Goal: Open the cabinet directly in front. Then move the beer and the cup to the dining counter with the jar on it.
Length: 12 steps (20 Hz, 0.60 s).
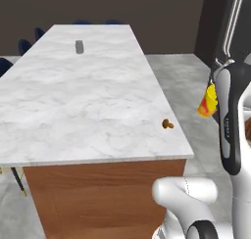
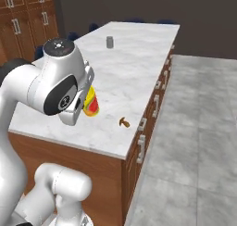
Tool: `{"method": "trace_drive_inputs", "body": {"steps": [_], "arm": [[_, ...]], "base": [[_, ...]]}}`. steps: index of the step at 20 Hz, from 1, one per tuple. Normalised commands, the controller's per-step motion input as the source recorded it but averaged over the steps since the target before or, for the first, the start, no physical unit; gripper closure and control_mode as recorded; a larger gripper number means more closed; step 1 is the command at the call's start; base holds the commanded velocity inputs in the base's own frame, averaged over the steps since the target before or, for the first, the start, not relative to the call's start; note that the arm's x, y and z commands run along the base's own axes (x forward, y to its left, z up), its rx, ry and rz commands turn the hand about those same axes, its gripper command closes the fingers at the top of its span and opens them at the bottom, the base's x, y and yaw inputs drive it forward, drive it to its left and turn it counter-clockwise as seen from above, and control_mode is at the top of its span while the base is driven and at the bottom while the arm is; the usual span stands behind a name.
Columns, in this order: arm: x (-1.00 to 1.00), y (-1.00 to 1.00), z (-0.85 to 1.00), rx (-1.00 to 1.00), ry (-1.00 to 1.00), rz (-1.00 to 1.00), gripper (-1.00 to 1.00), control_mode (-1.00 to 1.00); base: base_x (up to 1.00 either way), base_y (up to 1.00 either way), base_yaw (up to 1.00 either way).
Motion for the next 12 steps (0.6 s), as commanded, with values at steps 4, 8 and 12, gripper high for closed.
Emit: {"method": "trace_drive_inputs", "body": {"steps": [4, 8, 12], "arm": [[0.00, 0.00, 0.00, 0.00, 0.00, 0.00, 1.00, 1.00], [0.00, 0.00, 0.00, 0.00, 0.00, 0.00, 1.00, 1.00], [0.00, 0.00, 0.00, 0.00, 0.00, 0.00, 1.00, 1.00]], "base": [[0.54, 0.21, 0.14], [0.46, 0.17, 0.14], [0.31, 0.21, 0.13]]}}
